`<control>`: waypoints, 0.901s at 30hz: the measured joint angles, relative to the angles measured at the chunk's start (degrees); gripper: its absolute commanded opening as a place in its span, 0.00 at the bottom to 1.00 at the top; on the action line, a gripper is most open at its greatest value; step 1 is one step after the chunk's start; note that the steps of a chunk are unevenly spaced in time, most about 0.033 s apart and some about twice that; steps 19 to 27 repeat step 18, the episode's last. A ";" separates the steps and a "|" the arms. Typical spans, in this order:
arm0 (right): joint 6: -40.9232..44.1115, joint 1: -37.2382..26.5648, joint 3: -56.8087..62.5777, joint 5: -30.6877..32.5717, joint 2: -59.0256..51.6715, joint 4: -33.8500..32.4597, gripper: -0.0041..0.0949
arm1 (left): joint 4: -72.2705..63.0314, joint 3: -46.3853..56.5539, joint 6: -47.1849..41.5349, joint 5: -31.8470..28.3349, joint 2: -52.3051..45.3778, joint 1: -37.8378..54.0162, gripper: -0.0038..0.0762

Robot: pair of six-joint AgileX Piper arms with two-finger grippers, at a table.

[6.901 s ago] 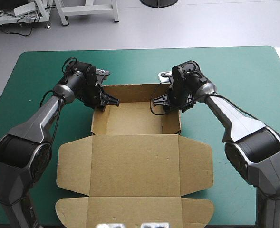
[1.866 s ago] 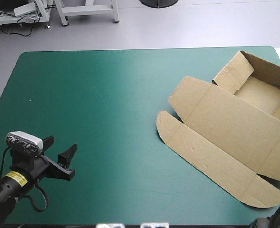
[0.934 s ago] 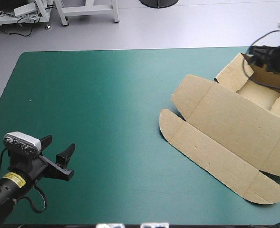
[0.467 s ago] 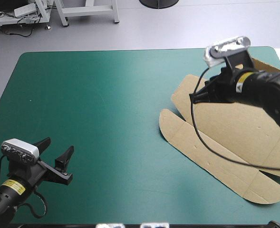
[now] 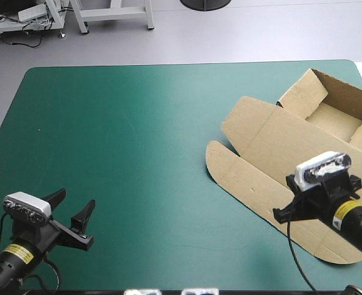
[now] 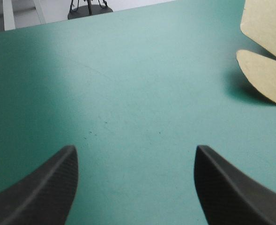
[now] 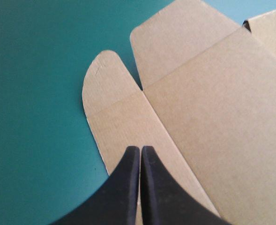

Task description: Fold the box

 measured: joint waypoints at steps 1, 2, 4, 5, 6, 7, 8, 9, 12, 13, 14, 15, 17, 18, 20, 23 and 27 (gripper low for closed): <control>0.00 0.00 2.42 -1.17 -1.65 0.00 0.04 | -0.58 0.00 0.00 0.68 0.00 0.00 0.66; 0.00 0.00 5.30 -2.06 -3.17 0.00 0.04 | -1.08 0.00 0.00 0.97 0.00 0.00 0.66; 0.06 0.00 10.15 -3.63 -5.55 0.00 0.04 | -2.04 0.00 0.00 1.22 0.00 0.00 0.64; 0.37 0.00 12.68 -4.60 -6.70 0.00 0.04 | -2.17 0.00 0.00 1.26 0.00 0.00 0.62; 0.71 0.00 15.01 -5.40 -7.74 0.05 0.04 | -2.22 0.00 0.00 1.42 0.00 0.00 0.59; 0.96 0.00 16.68 -6.15 -8.46 0.05 0.04 | -2.21 0.00 0.00 1.59 0.00 0.00 0.54; 1.25 0.00 18.48 -7.07 -9.24 0.11 0.04 | -2.21 0.05 0.00 1.92 0.00 0.00 0.50; 1.55 0.00 19.90 -7.86 -9.79 0.11 0.04 | -2.29 0.05 0.00 2.21 0.00 0.00 0.45; 1.84 0.00 22.07 -9.23 -10.50 0.11 0.04 | -2.99 0.05 0.00 3.22 0.00 0.00 0.24; 1.96 0.00 22.16 -9.47 -10.50 0.11 0.04 | -3.26 0.05 0.00 3.35 0.00 0.00 0.17; 1.95 0.00 22.23 -9.93 -10.50 0.11 0.04 | -3.60 0.05 0.00 3.65 0.00 0.00 0.10; 1.95 0.00 22.23 -10.30 -10.50 0.11 0.04 | -3.79 0.05 0.00 3.71 0.00 0.00 0.04; 2.01 0.10 22.23 -10.63 -10.50 0.11 0.04 | -3.93 0.05 0.00 3.77 0.00 0.00 0.04; 2.01 0.06 22.23 -10.75 -10.50 0.11 0.04 | -3.92 0.05 0.00 3.81 0.00 0.00 0.04; 2.01 0.06 22.23 -10.75 -10.50 0.11 0.04 | -3.92 0.05 0.00 3.81 0.00 0.00 0.04; 2.01 0.06 22.23 -10.75 -10.50 0.11 0.04 | -3.92 0.05 0.00 3.81 0.00 0.00 0.04; 2.01 0.06 22.23 -10.75 -10.50 0.11 0.04 | -3.92 0.05 0.00 3.81 0.00 0.00 0.04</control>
